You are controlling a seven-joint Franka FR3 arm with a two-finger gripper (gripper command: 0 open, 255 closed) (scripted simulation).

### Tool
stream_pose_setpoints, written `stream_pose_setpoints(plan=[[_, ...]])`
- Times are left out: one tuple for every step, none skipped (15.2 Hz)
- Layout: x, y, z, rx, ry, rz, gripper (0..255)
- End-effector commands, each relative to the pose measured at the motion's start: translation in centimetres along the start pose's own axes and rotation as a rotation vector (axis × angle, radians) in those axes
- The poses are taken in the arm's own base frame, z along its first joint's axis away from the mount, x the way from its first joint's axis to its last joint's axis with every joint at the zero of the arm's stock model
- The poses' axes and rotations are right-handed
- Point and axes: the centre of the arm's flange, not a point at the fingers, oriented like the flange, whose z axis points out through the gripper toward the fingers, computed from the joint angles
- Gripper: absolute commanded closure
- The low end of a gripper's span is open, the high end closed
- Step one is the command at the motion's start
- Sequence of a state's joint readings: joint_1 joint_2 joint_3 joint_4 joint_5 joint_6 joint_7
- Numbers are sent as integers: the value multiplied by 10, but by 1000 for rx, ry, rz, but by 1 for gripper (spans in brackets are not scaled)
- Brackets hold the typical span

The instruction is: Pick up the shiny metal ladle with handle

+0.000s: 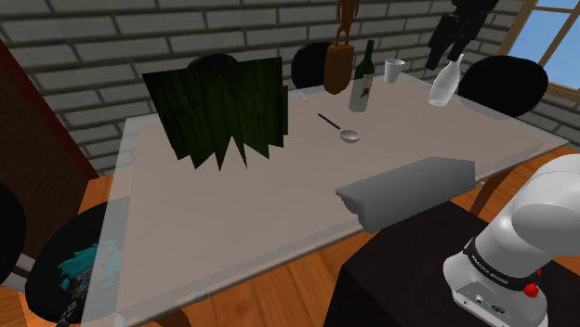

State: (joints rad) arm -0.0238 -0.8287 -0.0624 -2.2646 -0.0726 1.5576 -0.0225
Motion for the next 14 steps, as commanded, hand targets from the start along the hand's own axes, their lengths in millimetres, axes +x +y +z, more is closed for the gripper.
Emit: stream_pose_setpoints(plan=[[0, 0, 0, 0, 0, 0, 0], [9, 2, 10, 3, 0, 6, 0], [18, 4, 19, 5, 0, 11, 0], [26, 6, 29, 8, 0, 17, 0], [35, 9, 39, 10, 0, 23, 0], [44, 11, 49, 13, 0, 28, 0], [53, 13, 58, 15, 0, 34, 0], [61, 15, 68, 18, 0, 40, 0], [70, 18, 78, 20, 0, 45, 0], [79, 20, 87, 23, 0, 51, 0], [87, 22, 97, 25, 0, 57, 0], [96, 25, 107, 28, 0, 62, 0], [105, 27, 117, 30, -1, 68, 0], [113, 29, 126, 33, -1, 74, 0]])
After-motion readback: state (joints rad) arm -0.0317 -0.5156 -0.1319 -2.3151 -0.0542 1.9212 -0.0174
